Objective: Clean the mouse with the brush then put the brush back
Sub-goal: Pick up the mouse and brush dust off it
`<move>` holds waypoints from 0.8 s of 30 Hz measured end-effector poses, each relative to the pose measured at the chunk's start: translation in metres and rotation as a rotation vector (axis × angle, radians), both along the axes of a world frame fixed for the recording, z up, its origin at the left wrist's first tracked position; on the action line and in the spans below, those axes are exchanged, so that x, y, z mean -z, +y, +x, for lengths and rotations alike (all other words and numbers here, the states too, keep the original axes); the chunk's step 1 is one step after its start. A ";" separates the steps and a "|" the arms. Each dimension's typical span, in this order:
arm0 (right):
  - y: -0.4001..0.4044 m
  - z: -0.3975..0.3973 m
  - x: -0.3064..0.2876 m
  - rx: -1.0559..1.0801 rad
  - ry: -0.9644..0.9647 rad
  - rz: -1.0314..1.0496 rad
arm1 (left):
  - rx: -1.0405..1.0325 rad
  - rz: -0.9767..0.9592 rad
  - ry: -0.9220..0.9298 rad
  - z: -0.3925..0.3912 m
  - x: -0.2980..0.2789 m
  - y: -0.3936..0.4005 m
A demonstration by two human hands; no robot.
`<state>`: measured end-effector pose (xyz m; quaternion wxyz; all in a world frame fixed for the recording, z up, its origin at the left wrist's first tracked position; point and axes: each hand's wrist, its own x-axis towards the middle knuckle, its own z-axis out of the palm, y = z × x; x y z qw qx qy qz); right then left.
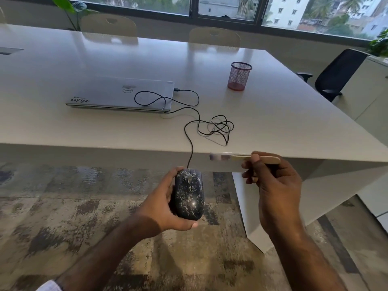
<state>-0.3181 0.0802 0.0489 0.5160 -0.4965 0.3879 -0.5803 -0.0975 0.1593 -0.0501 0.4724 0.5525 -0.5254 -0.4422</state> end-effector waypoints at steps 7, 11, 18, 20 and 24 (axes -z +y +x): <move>-0.002 -0.006 0.005 -0.051 0.218 -0.142 | -0.015 0.013 0.066 -0.014 0.010 0.005; 0.000 -0.007 0.013 -0.111 0.211 -0.119 | -0.032 0.039 0.117 -0.020 0.013 0.005; -0.005 -0.008 0.025 -0.090 0.380 -0.085 | -0.043 0.044 0.168 -0.021 0.011 0.004; -0.006 -0.006 0.024 -0.078 0.356 -0.093 | -0.044 0.046 0.168 -0.021 0.010 0.003; -0.006 0.000 0.024 -0.117 0.363 -0.115 | -0.040 0.039 0.169 -0.021 0.009 -0.001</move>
